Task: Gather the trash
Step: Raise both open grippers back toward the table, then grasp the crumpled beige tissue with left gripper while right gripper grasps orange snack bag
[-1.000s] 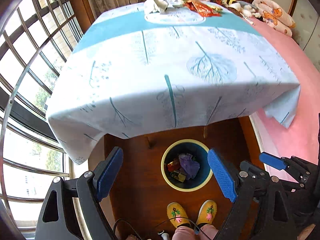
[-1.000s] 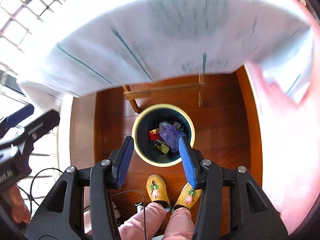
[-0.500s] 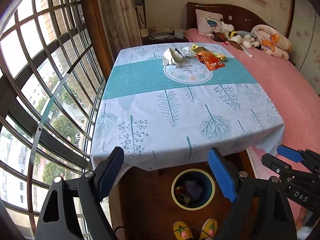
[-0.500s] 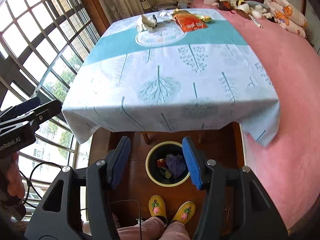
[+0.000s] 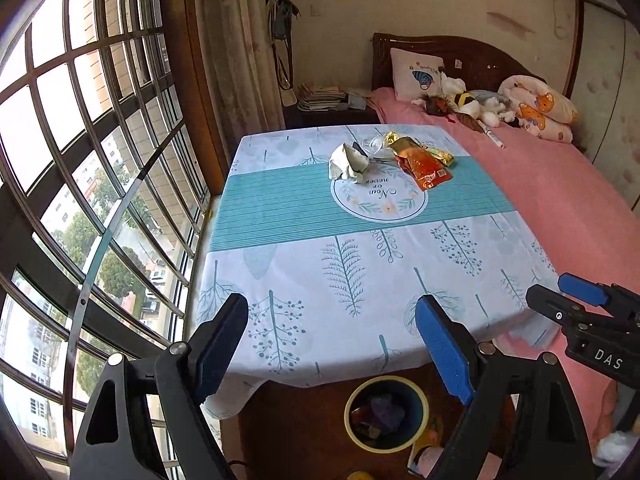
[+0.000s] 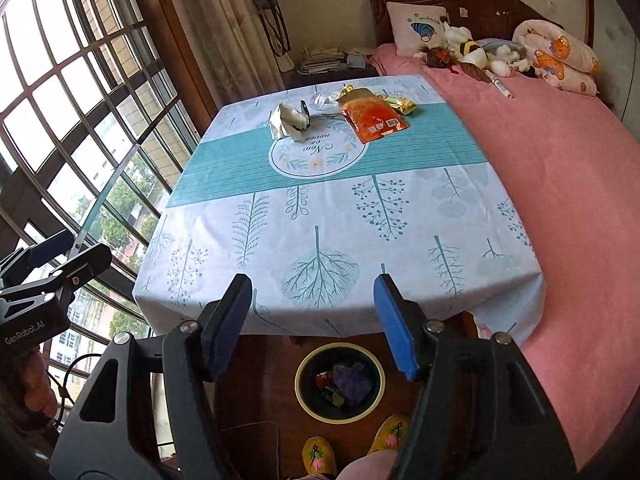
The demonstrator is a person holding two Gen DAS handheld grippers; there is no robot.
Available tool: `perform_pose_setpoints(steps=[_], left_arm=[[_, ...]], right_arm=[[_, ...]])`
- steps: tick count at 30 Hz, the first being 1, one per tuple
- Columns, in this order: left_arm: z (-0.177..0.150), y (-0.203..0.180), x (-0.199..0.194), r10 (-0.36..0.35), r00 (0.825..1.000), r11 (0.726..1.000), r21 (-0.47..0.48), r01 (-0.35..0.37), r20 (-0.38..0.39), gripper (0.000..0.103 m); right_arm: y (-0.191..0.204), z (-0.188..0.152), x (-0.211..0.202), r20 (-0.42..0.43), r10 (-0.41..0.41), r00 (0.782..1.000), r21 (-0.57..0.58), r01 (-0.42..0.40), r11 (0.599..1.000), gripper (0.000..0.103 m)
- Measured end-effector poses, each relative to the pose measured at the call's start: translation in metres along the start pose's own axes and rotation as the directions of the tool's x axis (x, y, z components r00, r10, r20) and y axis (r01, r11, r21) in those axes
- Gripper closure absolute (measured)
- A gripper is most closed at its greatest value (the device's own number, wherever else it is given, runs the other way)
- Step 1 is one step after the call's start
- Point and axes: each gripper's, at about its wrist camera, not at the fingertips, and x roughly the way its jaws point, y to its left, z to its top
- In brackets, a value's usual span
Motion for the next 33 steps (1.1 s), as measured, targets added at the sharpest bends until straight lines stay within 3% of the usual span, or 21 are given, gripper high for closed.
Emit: perform_pose_setpoints(steps=[5,12,24,33], left_arm=[[0.030,-0.003,0.033,0.019,1.000,0.999,-0.047,-0.020,-0.015,0.015],[0.090,-0.017,0.092,0.076,0.995,0.986,-0.142,-0.085,-0.065,0.015],[0.203,-0.061,0.229,0.105,0.978,0.947,-0.281,-0.154,-0.179,0.015],[0.242,-0.065,0.310,0.146,0.956,0.924,-0.310,-0.224,-0.256,0.015]], right_arm=[[-0.010,0.032,0.039,-0.012,-0.001,1.000,-0.042,0.001,0.999,0.037],[-0.041,0.103,0.113,-0.053,0.033,0.998,-0.092,-0.038,0.995,0.031],[-0.108,0.223,0.243,-0.110,0.085,0.990,-0.205,-0.106,0.973,0.024],[-0.116,0.268,0.356,-0.160,0.066,0.985,-0.240,-0.103,0.965,0.023]])
